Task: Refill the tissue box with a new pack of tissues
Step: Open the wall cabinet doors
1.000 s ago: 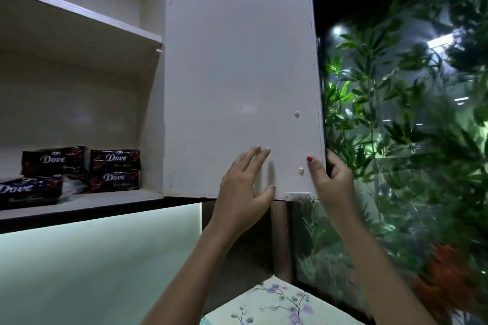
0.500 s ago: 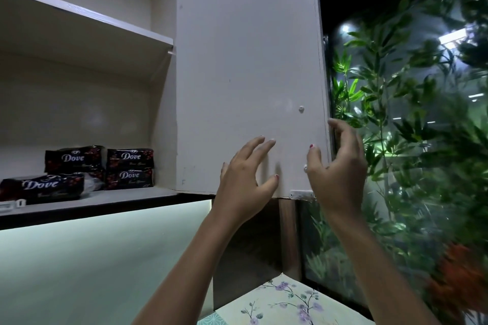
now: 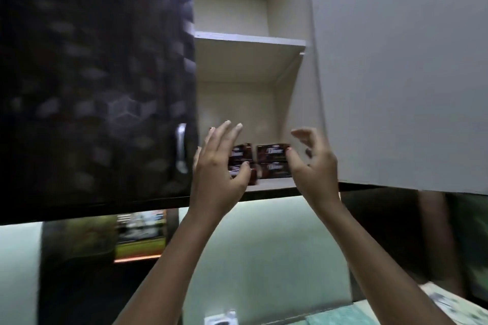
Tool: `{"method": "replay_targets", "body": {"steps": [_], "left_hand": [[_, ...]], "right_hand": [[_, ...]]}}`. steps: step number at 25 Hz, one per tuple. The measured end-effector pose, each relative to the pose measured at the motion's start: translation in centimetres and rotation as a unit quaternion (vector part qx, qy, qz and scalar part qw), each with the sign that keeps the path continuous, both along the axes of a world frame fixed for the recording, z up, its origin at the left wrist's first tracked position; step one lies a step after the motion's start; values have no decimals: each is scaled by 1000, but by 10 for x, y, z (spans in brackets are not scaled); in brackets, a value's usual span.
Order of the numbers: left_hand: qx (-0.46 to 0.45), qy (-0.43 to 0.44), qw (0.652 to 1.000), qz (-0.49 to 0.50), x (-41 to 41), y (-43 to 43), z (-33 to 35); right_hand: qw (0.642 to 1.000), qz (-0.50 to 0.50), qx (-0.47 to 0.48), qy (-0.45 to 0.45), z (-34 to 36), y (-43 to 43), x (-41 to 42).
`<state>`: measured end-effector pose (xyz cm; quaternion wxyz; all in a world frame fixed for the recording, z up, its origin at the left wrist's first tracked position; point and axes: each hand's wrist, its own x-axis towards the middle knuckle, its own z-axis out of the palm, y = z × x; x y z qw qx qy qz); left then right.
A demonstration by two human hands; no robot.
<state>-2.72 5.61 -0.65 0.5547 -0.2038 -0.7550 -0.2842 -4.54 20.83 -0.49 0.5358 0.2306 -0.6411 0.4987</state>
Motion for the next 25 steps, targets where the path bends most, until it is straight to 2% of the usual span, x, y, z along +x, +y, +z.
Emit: {"method": "replay_targets", "body": {"steps": [3, 5, 10, 15, 17, 19, 23, 25], "left_hand": [[-17, -35, 996, 76, 5, -63, -4], [-22, -55, 994, 95, 9, -90, -5], [-30, -68, 992, 105, 24, -140, -10], [-29, -82, 992, 88, 35, -163, -15], [-17, -66, 996, 54, 40, -165, -15], [16, -37, 999, -7, 50, -159, -12], [107, 23, 985, -136, 89, -139, -10], [138, 74, 977, -141, 110, -146, -10]], "right_hand": [[984, 105, 110, -90, 4, -75, -22], [967, 140, 148, -150, 10, -109, -39], [928, 255, 67, -264, 24, -166, -82], [938, 148, 77, -304, 24, -178, -91], [938, 198, 31, -284, 20, -170, -64], [949, 234, -7, -211, 9, -168, -16], [964, 252, 24, -84, -4, -177, 75], [940, 331, 48, -65, -6, -183, 107]]}}
